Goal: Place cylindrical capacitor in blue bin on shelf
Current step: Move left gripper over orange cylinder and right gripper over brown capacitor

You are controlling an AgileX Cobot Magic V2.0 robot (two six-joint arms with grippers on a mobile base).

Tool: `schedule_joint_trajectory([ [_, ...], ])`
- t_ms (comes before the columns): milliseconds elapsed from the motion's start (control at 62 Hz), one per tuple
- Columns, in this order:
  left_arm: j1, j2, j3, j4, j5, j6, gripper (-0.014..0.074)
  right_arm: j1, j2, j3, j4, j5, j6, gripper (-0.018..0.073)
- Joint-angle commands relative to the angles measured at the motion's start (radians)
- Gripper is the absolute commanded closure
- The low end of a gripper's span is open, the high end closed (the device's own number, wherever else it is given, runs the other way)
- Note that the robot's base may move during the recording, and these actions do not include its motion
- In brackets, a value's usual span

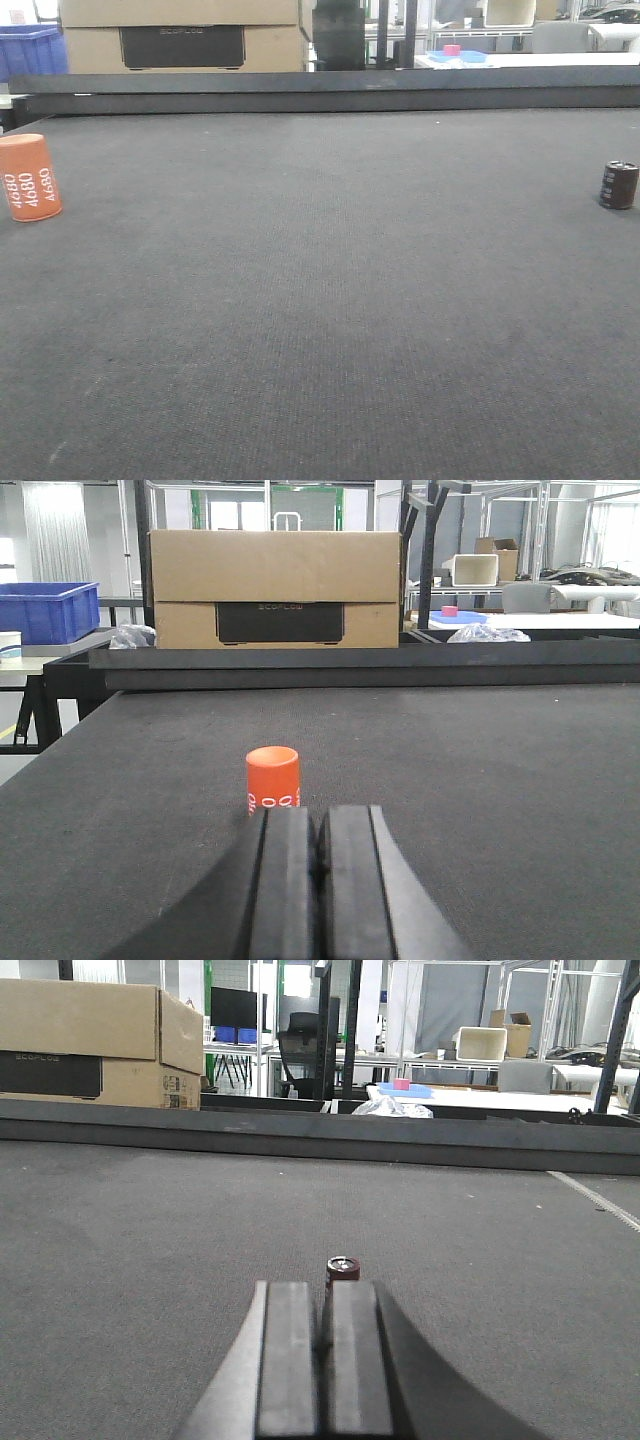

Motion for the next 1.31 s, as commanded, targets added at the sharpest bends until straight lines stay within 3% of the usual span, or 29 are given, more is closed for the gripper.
schedule_joint_trajectory([
  [0,-0.006,-0.006,-0.002,-0.005,-0.015,0.003,0.0707,-0.004,-0.004,0.002,0.004,-0.022,-0.007,0.0727],
  [952,-0.006,-0.006,-0.002,-0.005,-0.015,0.003,0.0707,-0.004,-0.004,0.002,0.004,-0.022,-0.007,0.0727],
  [1097,-0.006,-0.006,-0.002,-0.005,-0.015,0.003,0.0707,-0.004,-0.004,0.002,0.004,-0.075,-0.007,0.0727],
  [1227,-0.002,-0.006,-0.002,0.125,-0.037,0.074,0.0707,-0.004,-0.004,0.002,0.004,-0.078,-0.007,0.0727],
  [1291,-0.002,-0.006,-0.006,0.125,-0.042,0.074,0.0707,-0.004,-0.004,-0.038,0.004,-0.078,-0.007,0.0727],
])
